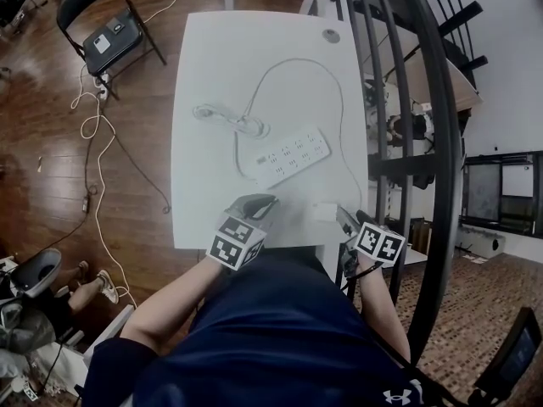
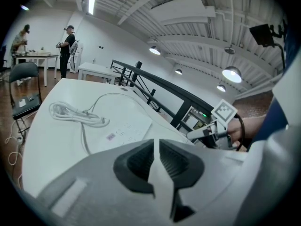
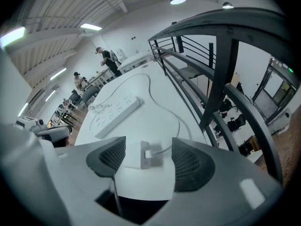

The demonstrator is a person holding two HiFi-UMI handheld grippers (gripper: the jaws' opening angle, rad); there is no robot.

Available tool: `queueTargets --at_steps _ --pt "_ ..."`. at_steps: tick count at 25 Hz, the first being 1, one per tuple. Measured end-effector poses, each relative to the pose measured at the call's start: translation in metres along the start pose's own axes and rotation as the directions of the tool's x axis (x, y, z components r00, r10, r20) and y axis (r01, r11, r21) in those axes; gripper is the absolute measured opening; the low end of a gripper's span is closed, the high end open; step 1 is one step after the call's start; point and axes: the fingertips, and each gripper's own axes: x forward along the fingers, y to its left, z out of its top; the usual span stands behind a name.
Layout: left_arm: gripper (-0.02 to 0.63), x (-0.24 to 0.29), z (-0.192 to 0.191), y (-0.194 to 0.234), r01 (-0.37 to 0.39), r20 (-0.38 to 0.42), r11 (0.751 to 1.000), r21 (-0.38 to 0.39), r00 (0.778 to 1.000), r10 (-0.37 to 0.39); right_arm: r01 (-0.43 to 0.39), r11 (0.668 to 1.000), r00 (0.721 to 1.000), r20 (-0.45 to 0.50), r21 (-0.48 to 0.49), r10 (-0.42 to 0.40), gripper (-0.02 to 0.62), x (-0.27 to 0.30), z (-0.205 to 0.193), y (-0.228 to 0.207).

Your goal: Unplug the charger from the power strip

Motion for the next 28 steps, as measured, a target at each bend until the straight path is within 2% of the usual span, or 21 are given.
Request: queueTargets --at_steps 4,9,10,12,14,17,19,22,28 --pt "0.038 -0.005 0.006 0.01 -0.044 0.027 0.997 0.058 0.999 0.042 -0.001 1.0 0.988 0.155 -0.007 0.002 0.285 -0.032 0.047 0.014" --pt "0.038 -0.015 0.038 -0.001 -0.053 0.107 0.992 0.115 0.993 0.04 -0.102 0.988 0.945 0.299 -0.115 0.132 0.224 -0.066 0.102 0.073" --pt "0.038 -0.017 0.045 -0.005 -0.054 0.123 0.99 0.127 0.992 0.038 -0.125 0.981 0.937 0.308 -0.147 0.165 0.189 -0.071 0.107 0.087" --pt "0.038 -0.021 0.06 -0.013 -0.056 0.154 0.987 0.148 0.987 0.033 -0.177 0.962 0.92 0.312 -0.206 0.236 0.064 -0.079 0.113 0.115" --pt "0.038 -0.027 0.074 -0.021 -0.059 0.19 0.984 0.167 0.981 0.027 -0.232 0.939 0.899 0.313 -0.252 0.306 0.021 -0.086 0.115 0.141" --pt "0.038 -0.036 0.092 -0.031 -0.065 0.241 0.979 0.194 0.97 0.017 -0.292 0.902 0.861 0.322 -0.319 0.393 0.011 -0.094 0.117 0.172" --pt "0.038 -0.042 0.1 -0.035 -0.066 0.267 0.976 0.207 0.964 0.008 -0.307 0.88 0.847 0.318 -0.362 0.426 0.011 -0.095 0.115 0.187" --pt "0.038 -0.041 0.101 -0.041 -0.046 0.269 0.976 0.212 0.963 -0.013 -0.302 0.863 0.843 0.309 -0.405 0.44 0.011 -0.094 0.109 0.196" --pt "0.038 -0.038 0.093 -0.037 -0.034 0.249 0.983 0.181 0.969 -0.012 -0.276 0.853 0.832 0.335 -0.442 0.443 0.011 -0.096 0.111 0.199"
